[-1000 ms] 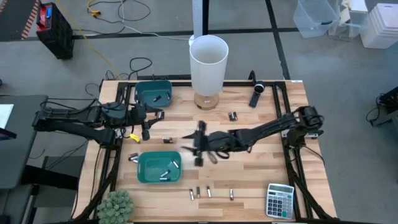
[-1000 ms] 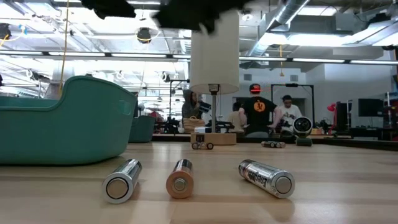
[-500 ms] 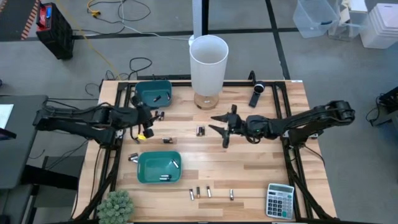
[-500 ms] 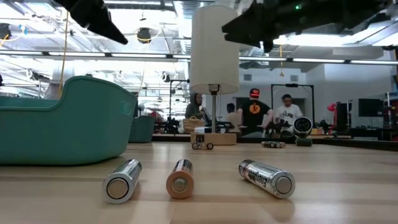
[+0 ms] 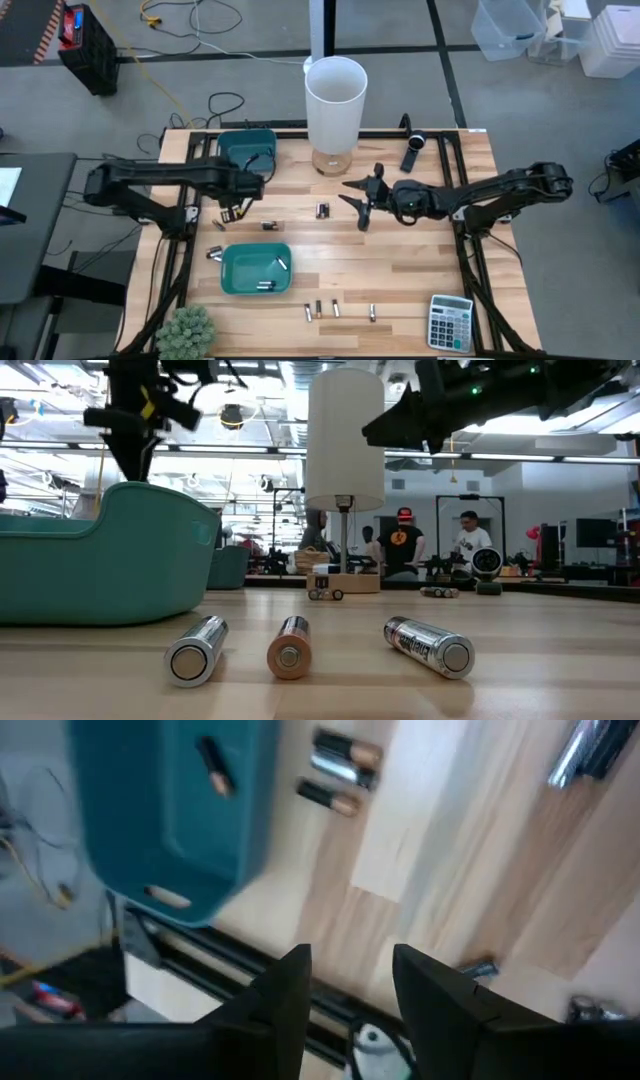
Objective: Sort batteries
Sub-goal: Put the black battery into the blue bin
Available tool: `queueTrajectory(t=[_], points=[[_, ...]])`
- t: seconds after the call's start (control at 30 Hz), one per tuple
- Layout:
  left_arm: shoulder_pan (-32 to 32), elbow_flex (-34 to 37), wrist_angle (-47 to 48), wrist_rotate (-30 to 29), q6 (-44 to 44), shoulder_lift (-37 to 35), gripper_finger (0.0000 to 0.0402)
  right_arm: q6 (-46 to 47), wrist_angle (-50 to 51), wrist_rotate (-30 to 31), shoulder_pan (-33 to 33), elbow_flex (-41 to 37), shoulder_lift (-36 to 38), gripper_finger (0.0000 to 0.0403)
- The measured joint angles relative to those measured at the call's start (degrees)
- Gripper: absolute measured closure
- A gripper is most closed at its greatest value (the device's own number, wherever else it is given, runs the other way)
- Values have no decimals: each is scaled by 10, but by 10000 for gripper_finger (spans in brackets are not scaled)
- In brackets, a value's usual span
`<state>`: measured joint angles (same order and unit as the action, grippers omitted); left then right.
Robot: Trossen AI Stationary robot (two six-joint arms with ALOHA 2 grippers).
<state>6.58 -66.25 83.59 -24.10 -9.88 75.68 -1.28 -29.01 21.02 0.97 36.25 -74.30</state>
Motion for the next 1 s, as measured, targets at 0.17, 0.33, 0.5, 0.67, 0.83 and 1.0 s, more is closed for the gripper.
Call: queueTrajectory(t=[0.17, 0.33, 0.5, 0.67, 0.83, 1.0], points=[[58, 16, -66, 38, -4, 3, 256, -3, -6, 0, 0, 0, 0, 217], [130, 42, -93, 79, -14, -1, 255, -3, -5, 0, 3, 0, 0, 217], [167, 99, -94, 106, -52, -11, 255, -2, 0, 0, 11, 0, 0, 217], [155, 145, -95, 160, -51, -43, 255, -2, 12, 0, 22, 0, 0, 217], [121, 180, -95, 173, -52, -69, 255, -1, 21, 0, 24, 0, 0, 217], [85, 223, -100, 180, -61, -71, 255, 8, 21, 0, 23, 0, 0, 217]])
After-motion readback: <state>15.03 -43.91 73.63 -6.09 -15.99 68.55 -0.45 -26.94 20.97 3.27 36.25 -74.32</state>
